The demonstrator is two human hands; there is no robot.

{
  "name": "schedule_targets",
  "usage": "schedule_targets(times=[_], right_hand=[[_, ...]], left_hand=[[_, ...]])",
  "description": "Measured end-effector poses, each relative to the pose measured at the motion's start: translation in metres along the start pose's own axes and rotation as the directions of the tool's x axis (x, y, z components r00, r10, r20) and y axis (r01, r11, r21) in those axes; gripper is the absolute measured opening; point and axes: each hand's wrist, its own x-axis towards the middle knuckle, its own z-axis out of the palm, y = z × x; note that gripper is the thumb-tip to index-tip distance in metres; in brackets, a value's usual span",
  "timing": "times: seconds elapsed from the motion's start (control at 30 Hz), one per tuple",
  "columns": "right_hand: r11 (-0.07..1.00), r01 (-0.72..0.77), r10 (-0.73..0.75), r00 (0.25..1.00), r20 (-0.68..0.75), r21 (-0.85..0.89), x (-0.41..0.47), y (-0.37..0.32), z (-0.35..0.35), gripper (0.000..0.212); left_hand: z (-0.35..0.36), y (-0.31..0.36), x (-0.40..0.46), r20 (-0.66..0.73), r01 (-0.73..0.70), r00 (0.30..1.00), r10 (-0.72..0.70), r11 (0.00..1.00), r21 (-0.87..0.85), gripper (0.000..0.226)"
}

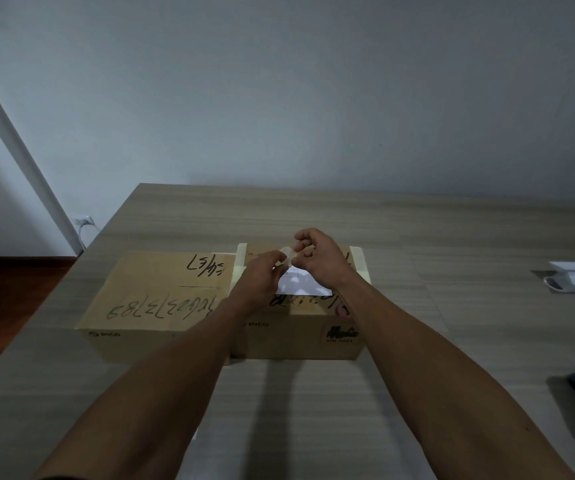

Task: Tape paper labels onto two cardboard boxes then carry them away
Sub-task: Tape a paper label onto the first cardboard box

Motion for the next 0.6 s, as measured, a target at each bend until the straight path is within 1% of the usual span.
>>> schedule_targets(times=[0.07, 0.2, 0.27, 0.37, 0.5, 0.6], right_hand=[[1.0, -0.005, 0.005, 1.0, -0.007, 0.01, -0.0004, -0.001, -0.0019, 0.042], [0.997, -0.01, 0.013, 0.999, -0.04, 0.082, 0.0009, -0.0032, -0.0051, 0.03], [0.996, -0.03, 0.035, 0.998, -0.054, 0.084, 0.0013, -0.0043, -0.0065, 0.027], [0.997, -0.062, 0.064, 0.997, -0.047, 0.039, 0.0021, -0.0031, -0.0062, 0.026], [0.993, -0.1, 0.099, 0.995, -0.012, -0.064, 0.0046, 0.0013, -0.0021, 0.026], [0.988, -0.094, 0.095, 0.995, 0.001, -0.123, 0.005, 0.0016, 0.0012, 0.028]], left_hand=[[0.0009, -0.0004, 0.0007, 0.009, 0.007, 1.0, -0.007, 1.0, -0.002, 0.026], [0.0005, 0.0001, 0.003, 0.043, -0.028, 0.999, 0.029, 0.999, -0.015, 0.021], [0.0001, -0.0003, 0.0032, 0.039, -0.043, 0.998, 0.044, 0.998, -0.035, 0.02], [0.0014, -0.0015, 0.0023, 0.054, -0.072, 0.996, 0.074, 0.997, -0.034, 0.021], [0.005, -0.005, 0.0029, 0.067, -0.068, 0.995, 0.069, 0.998, -0.014, 0.024], [0.0076, -0.0039, 0.003, 0.064, -0.06, 0.996, 0.062, 0.998, -0.028, 0.023]])
